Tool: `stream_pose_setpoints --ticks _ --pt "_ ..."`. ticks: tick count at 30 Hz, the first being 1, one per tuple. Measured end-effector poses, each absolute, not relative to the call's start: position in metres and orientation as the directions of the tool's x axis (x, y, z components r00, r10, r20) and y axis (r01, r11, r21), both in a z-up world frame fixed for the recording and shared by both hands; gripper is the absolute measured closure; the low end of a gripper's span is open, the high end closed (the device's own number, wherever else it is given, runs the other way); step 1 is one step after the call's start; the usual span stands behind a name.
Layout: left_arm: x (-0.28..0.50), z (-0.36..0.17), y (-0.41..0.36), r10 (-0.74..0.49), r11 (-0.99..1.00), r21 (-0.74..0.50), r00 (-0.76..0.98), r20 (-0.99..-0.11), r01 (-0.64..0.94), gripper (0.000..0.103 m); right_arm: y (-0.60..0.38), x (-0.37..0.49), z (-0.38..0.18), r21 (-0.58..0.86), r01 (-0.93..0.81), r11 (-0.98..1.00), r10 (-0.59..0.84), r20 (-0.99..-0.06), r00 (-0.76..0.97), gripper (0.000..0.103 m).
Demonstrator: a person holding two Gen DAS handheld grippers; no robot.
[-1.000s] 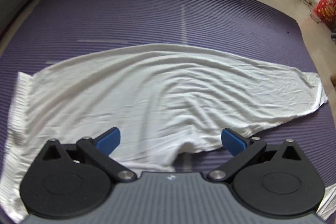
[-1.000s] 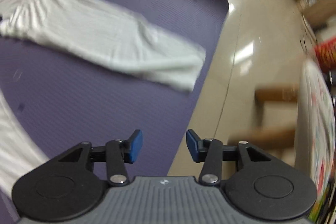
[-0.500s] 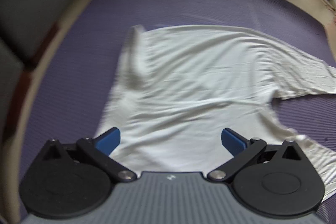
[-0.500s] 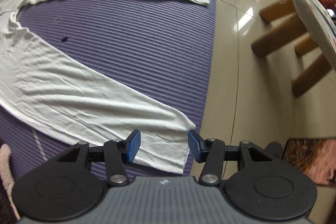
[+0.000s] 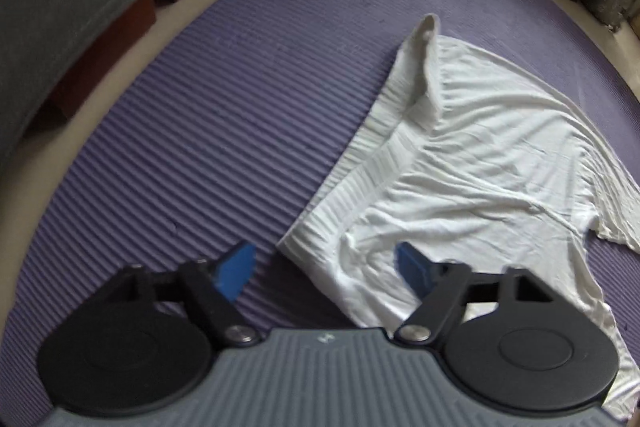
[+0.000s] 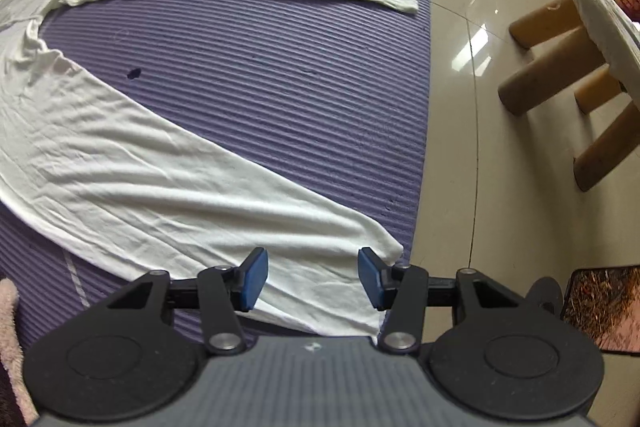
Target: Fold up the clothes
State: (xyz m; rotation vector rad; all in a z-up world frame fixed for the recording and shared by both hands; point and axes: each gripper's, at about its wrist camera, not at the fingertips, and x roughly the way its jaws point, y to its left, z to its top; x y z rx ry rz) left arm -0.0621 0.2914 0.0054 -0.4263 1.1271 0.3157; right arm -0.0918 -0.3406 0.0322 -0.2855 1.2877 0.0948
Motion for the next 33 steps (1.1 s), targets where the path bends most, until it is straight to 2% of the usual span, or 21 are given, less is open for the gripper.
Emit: stream_pose_setpoints --ticks 1,2,6,9,11,12,13,14,15,21,24,30,33 --pt "-0.063 0.007 0.291 0.063 0.880 -0.140 0.404 -0.912 -0.454 0.079 -0.341 -0.093 0.032 -0.166 -0.227 0.960 -0.101 -0.956 0.274 0.053" --pt "-0.064 0.008 0.290 0.087 0.881 -0.120 0.406 -0.910 -0.457 0.090 -0.340 -0.093 0.031 -0.175 -0.226 0.958 -0.112 -0.957 0.269 0.053" --pt "-0.069 0.009 0.292 0.108 0.873 -0.099 0.389 -0.915 -0.477 0.091 -0.333 -0.094 0.034 -0.213 -0.236 0.948 -0.148 -0.952 0.267 0.053" --pt "-0.067 0.008 0.292 0.116 0.886 -0.077 0.380 -0.918 -0.456 0.087 -0.326 -0.092 0.037 -0.212 -0.244 0.946 -0.147 -0.955 0.258 0.052" --pt "-0.064 0.010 0.285 0.129 0.913 -0.034 0.367 -0.921 -0.406 0.077 -0.321 -0.090 0.038 -0.205 -0.252 0.946 -0.142 -0.959 0.246 0.052" --pt "-0.063 0.012 0.283 0.144 0.924 -0.004 0.358 -0.923 -0.383 0.061 -0.316 -0.088 0.039 -0.203 -0.267 0.942 -0.138 -0.960 0.242 0.052" --pt "-0.063 0.015 0.282 0.149 0.929 0.008 0.354 -0.923 -0.370 0.051 -0.311 -0.086 0.040 -0.207 -0.280 0.938 -0.140 -0.960 0.241 0.052" --pt "-0.063 0.018 0.282 0.144 0.931 0.003 0.360 -0.922 -0.364 0.030 -0.306 -0.083 0.042 -0.211 -0.291 0.933 -0.142 -0.960 0.241 0.052" --pt "-0.064 0.021 0.282 0.139 0.933 -0.003 0.367 -0.920 -0.360 0.018 -0.300 -0.080 0.044 -0.220 -0.306 0.926 -0.148 -0.959 0.240 0.052" --pt "-0.073 0.053 0.279 0.090 0.930 -0.075 0.420 -0.903 -0.361 0.015 -0.236 -0.043 0.076 -0.284 -0.437 0.853 -0.182 -0.948 0.262 0.051" --pt "-0.081 0.081 0.262 0.071 0.943 -0.087 0.452 -0.889 -0.320 0.000 -0.198 -0.026 0.099 -0.283 -0.473 0.834 -0.147 -0.941 0.304 0.046" --pt "-0.101 0.125 0.232 0.021 0.943 -0.153 0.514 -0.857 -0.294 0.000 -0.158 -0.035 0.136 -0.157 -0.443 0.883 0.026 -0.924 0.380 0.040" --pt "-0.109 0.142 0.212 0.005 0.950 -0.165 0.541 -0.841 -0.266 0.000 -0.165 -0.057 0.145 -0.105 -0.385 0.917 0.071 -0.907 0.416 0.029"
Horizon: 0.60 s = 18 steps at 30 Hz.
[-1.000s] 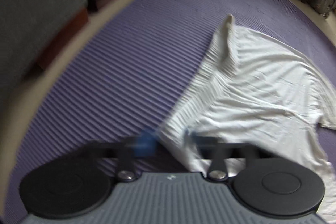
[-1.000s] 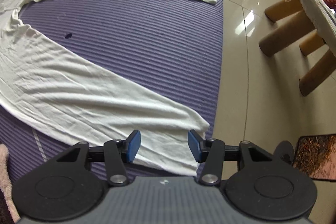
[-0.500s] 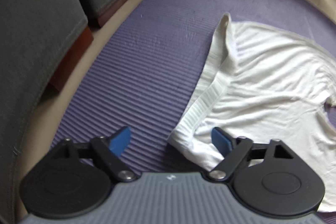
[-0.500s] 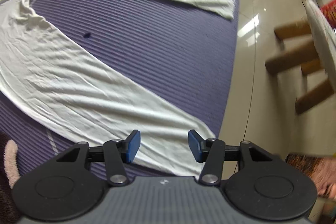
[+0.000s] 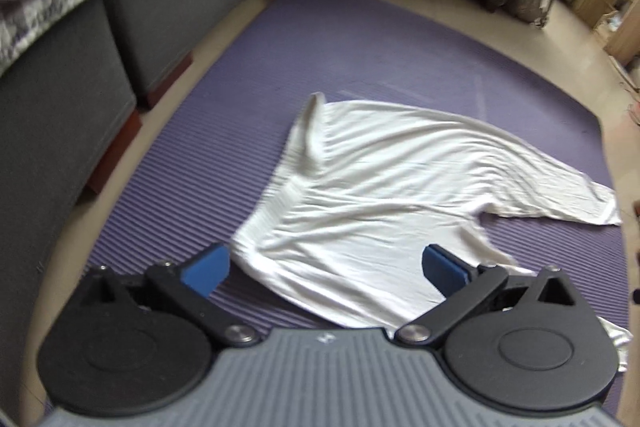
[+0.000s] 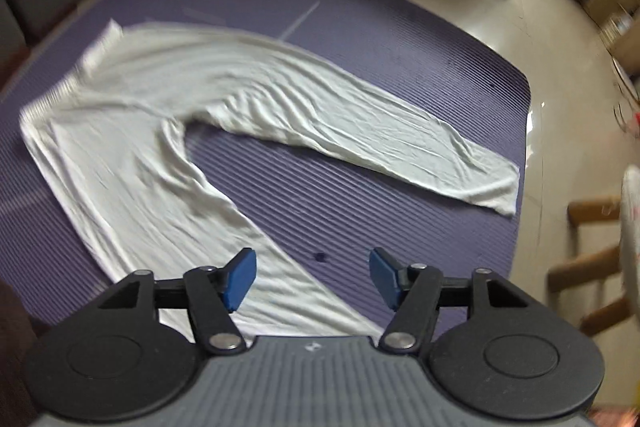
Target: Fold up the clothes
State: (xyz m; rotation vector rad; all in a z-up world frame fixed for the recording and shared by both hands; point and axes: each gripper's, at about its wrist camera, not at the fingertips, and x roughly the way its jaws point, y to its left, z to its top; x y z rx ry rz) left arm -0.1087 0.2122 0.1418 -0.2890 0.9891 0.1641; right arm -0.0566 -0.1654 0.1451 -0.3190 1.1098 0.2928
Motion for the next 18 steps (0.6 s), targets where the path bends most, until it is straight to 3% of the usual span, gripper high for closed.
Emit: stream_pose_setpoints --ticks 5,9,11,14,18 --pt "-0.106 0.183 0.153 -0.011 0.975 -0.139 0.591 -0.806 -0.171 0.000 -0.199 -0.098 0.155 -0.092 -0.252 0.963 0.044 -0.872 0.487 0.022" --pt "-0.084 0.229 0.066 0.021 1.000 0.018 0.622 -0.782 -0.011 0.000 -0.228 -0.112 0.161 -0.045 -0.098 0.994 0.007 -0.881 0.473 0.021" --pt "-0.077 0.237 0.037 0.013 0.999 0.040 0.653 -0.757 0.026 0.000 -0.232 -0.112 0.166 -0.030 -0.051 0.998 -0.002 -0.882 0.471 0.016" --pt "-0.068 0.217 0.017 -0.057 0.997 -0.012 0.627 -0.777 0.075 0.000 -0.232 -0.108 0.172 0.007 -0.021 1.000 0.016 -0.877 0.481 0.003" --pt "-0.056 0.156 0.020 -0.050 0.998 -0.063 0.568 -0.821 -0.003 0.000 -0.223 -0.099 0.167 0.004 -0.037 0.999 0.022 -0.867 0.498 0.001"
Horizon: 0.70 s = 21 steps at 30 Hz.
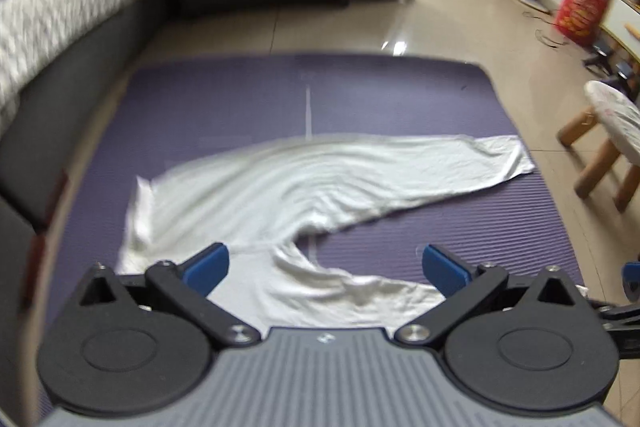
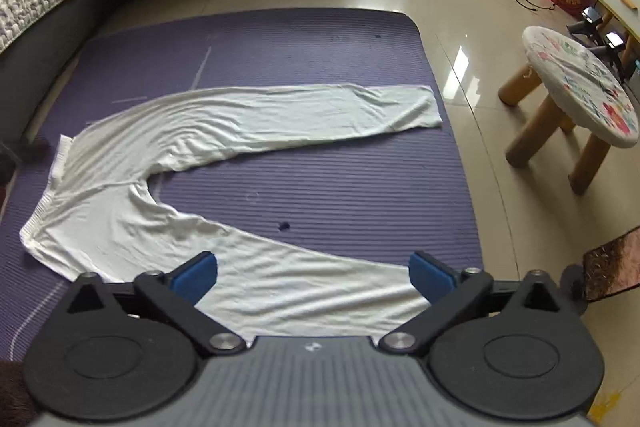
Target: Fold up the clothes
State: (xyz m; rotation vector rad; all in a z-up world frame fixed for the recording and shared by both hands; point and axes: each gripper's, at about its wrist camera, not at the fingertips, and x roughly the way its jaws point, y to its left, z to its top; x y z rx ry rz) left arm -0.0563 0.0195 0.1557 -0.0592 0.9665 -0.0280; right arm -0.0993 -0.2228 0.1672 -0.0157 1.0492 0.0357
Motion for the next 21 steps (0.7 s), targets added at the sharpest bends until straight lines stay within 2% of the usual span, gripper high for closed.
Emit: stream_pose_setpoints --ticks 5,11,16,21 --pt "-0.031 0.093 0.023 0.030 0.999 0.016 0.471 -0.881 -0.033 0.000 -0.222 -0.094 0.142 0.037 -0.039 0.999 0.052 -0.837 0.544 0.001" --pt "-0.017 0.089 0.028 0.037 0.996 -0.013 0.519 -0.854 -0.093 0.000 -0.220 -0.070 0.111 -0.007 -0.063 0.998 0.028 -0.841 0.541 0.001" --pt "-0.009 0.088 0.026 0.066 0.990 -0.014 0.541 -0.839 -0.142 0.000 -0.220 -0.064 0.111 -0.085 -0.030 0.996 -0.050 -0.796 0.603 0.001" --pt "-0.010 0.084 0.022 0.074 0.991 0.005 0.519 -0.852 -0.133 0.000 -0.222 -0.066 0.110 -0.069 -0.017 0.997 -0.045 -0.806 0.591 0.001"
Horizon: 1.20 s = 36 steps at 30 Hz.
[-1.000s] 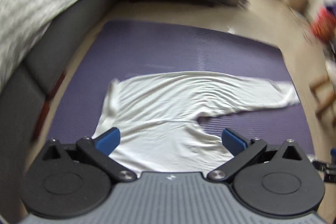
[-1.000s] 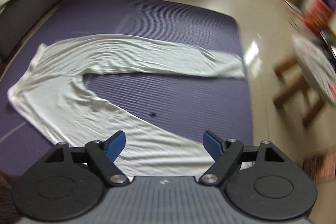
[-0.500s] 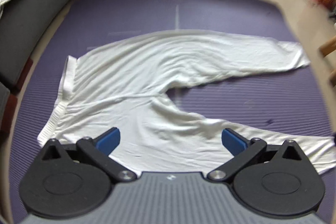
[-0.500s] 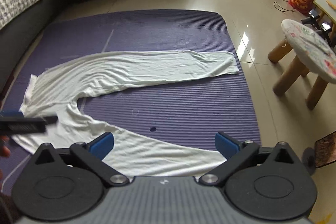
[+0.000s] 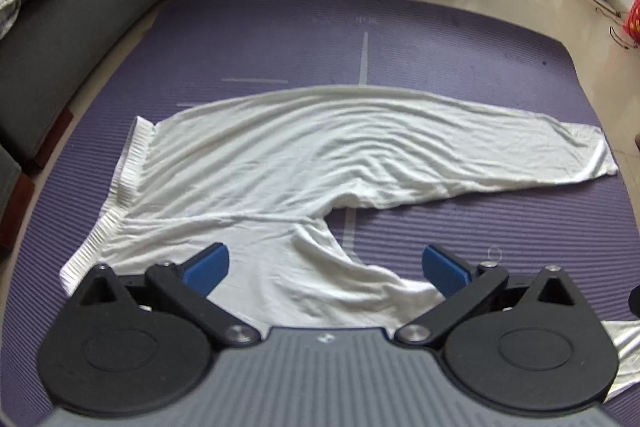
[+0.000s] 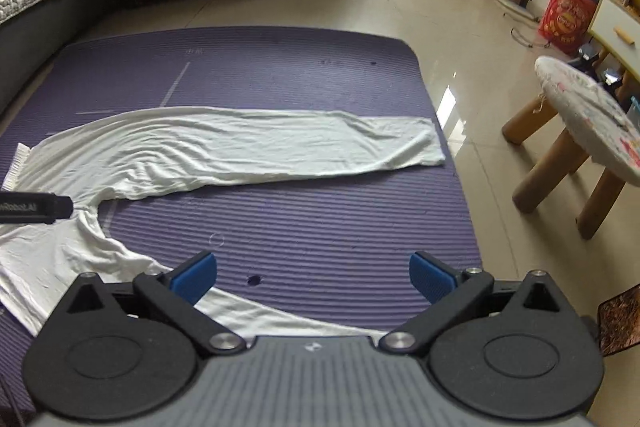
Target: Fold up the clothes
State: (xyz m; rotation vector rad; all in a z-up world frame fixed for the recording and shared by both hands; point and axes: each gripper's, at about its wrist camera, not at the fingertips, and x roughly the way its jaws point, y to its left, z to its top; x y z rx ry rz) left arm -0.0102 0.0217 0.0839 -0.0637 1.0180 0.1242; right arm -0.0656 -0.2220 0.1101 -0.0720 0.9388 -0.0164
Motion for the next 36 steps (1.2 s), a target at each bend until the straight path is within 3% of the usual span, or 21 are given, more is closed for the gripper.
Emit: stream_pose_setpoints --ticks 20,29,36 --pt "-0.049 0.138 -0.008 0.112 0.993 0.069 0.557 -0.823 -0.098 0.000 -0.181 -0.111 0.192 -0.081 -0.009 0.997 -0.051 -0.702 0.711 0.001" --pt "-0.050 0.122 -0.027 0.087 0.996 0.068 0.509 -0.856 -0.057 0.000 -0.211 -0.117 0.159 -0.030 0.033 0.999 -0.044 -0.752 0.657 0.001" --pt "-0.041 0.101 -0.031 0.089 0.996 0.076 0.475 -0.876 -0.046 0.000 -0.209 -0.106 0.147 -0.076 -0.012 0.997 -0.049 -0.746 0.664 0.001"
